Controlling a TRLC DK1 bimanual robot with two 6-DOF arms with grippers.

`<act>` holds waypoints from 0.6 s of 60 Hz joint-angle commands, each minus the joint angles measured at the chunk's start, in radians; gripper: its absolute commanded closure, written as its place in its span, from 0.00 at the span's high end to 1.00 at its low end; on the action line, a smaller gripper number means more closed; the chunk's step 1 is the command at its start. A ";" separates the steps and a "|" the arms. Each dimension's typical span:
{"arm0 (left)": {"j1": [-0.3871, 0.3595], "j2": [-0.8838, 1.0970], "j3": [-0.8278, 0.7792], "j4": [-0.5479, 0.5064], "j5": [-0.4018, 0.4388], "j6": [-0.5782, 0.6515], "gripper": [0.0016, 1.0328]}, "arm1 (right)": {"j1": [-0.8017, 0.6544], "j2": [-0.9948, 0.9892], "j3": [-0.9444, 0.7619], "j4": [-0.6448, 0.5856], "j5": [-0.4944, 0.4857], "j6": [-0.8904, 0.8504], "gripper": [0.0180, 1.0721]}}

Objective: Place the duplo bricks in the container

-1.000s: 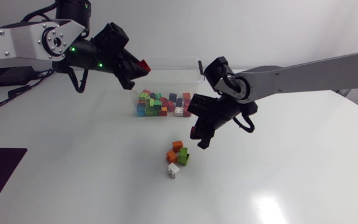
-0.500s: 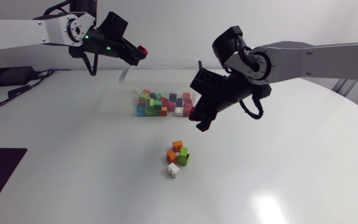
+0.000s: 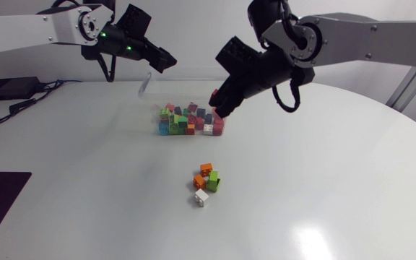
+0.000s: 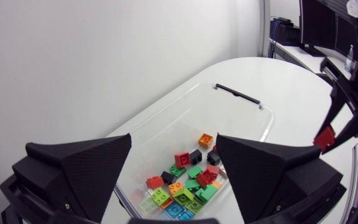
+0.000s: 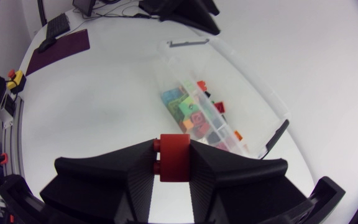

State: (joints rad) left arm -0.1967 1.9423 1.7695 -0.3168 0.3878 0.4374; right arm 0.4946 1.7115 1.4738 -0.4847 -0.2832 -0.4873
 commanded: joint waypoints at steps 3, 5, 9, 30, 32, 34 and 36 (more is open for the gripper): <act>0.010 -0.167 -0.139 -0.007 0.002 0.021 0.95 | -0.011 0.063 0.079 0.035 0.007 0.064 0.18; 0.010 -0.204 -0.185 -0.007 0.002 0.038 0.95 | -0.016 0.077 0.097 0.057 0.010 0.078 0.18; 0.008 -0.272 -0.274 -0.005 0.002 0.072 0.95 | -0.024 0.108 0.131 0.093 0.012 0.101 0.19; 0.005 -0.511 -0.533 -0.019 0.002 0.153 0.95 | -0.036 0.284 0.301 0.179 0.024 0.153 0.19; 0.003 -0.529 -0.556 -0.019 0.000 0.159 0.95 | -0.036 0.295 0.315 0.186 0.026 0.153 0.19; 0.003 -0.551 -0.584 -0.019 0.002 0.169 0.95 | -0.036 0.306 0.326 0.196 0.027 0.154 0.19; 0.002 -0.563 -0.601 -0.019 0.002 0.172 0.95 | -0.036 0.316 0.336 0.207 0.027 0.156 0.19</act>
State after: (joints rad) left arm -0.1967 1.4277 1.2247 -0.3267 0.3874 0.5777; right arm 0.4618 1.9911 1.7657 -0.3054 -0.2607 -0.3614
